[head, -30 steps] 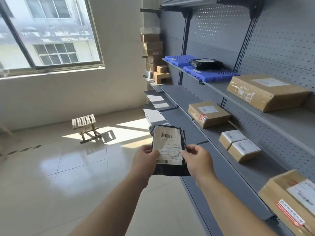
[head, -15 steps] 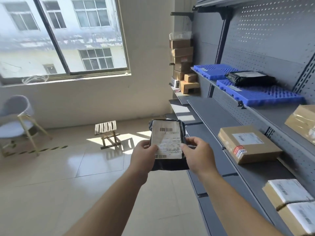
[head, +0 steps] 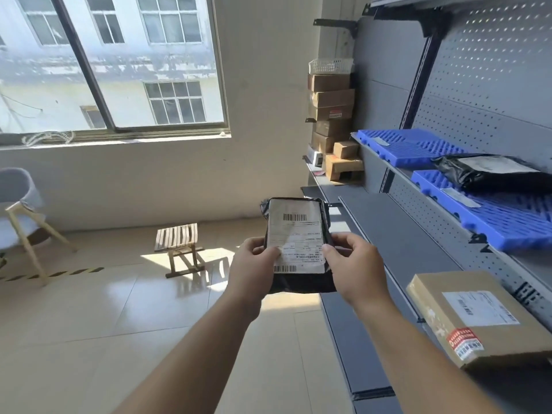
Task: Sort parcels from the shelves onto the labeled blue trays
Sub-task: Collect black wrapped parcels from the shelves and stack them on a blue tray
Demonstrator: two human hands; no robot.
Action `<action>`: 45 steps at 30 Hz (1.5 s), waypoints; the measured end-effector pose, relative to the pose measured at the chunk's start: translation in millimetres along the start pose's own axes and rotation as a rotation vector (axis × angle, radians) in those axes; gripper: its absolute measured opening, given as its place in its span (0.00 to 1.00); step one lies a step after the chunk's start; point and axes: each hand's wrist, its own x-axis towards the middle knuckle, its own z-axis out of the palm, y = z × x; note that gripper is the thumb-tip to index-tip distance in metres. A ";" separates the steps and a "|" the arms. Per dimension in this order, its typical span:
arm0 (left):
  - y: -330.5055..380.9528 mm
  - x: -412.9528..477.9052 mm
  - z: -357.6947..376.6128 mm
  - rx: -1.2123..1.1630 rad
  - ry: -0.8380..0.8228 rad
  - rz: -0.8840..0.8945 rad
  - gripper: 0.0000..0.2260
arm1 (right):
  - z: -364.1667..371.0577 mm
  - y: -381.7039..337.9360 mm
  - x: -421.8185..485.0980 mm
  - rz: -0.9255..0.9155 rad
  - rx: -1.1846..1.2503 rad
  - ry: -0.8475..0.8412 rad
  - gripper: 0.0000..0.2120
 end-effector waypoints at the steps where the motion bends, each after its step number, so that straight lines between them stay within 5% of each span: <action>1: 6.1 18.8 3.4 -0.012 -0.020 0.005 0.09 | 5.4 -4.4 14.5 -0.014 -0.011 0.017 0.06; 11: 82.3 177.7 79.4 0.013 -0.375 0.024 0.10 | 8.5 -38.4 144.6 -0.031 -0.148 0.348 0.06; 22: 99.4 207.5 247.4 0.193 -0.764 0.101 0.06 | -94.3 -12.5 187.5 0.083 -0.233 0.766 0.10; 33: 104.0 164.2 399.6 0.350 -0.952 0.462 0.10 | -216.1 22.4 205.0 0.131 -0.156 1.067 0.13; 39: 100.6 154.2 449.3 0.494 -1.079 0.656 0.04 | -249.8 39.8 208.2 0.220 -0.226 1.203 0.13; 45: 100.7 158.2 487.0 0.714 -1.281 0.867 0.09 | -260.1 46.9 209.9 0.349 -0.280 1.274 0.13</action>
